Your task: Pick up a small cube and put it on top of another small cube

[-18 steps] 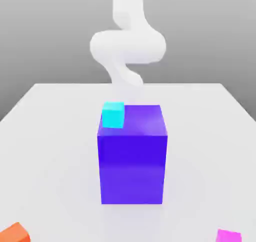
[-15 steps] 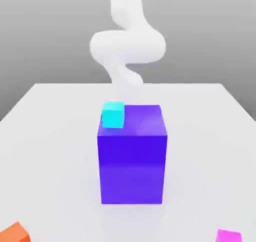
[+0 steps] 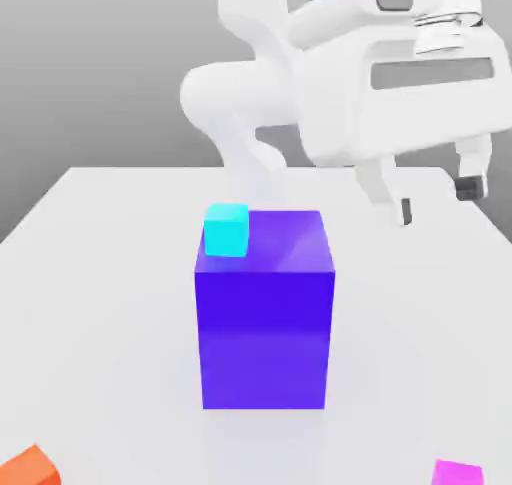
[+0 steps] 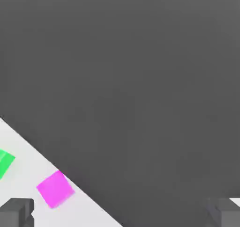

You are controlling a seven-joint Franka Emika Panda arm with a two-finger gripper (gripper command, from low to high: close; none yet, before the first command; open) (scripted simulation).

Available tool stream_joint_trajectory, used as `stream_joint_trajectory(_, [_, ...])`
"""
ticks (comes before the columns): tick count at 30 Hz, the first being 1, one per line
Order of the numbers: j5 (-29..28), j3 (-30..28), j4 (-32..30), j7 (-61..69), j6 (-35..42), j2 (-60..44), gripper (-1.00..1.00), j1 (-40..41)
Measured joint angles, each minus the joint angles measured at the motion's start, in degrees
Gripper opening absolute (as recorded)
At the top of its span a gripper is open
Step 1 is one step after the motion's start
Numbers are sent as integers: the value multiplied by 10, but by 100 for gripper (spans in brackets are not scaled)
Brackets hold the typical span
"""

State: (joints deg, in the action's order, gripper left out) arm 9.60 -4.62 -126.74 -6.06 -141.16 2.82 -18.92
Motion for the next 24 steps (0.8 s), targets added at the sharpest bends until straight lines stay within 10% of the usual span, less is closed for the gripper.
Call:
stream_joint_trajectory(17, [-83, 35, 44, 168, -123, -339, 0, -50])
stream_joint_trajectory(18, [-82, 36, 48, 169, -136, -356, -100, -50])
stream_joint_trajectory(24, [-82, 36, 50, 170, -141, -365, -100, -50])
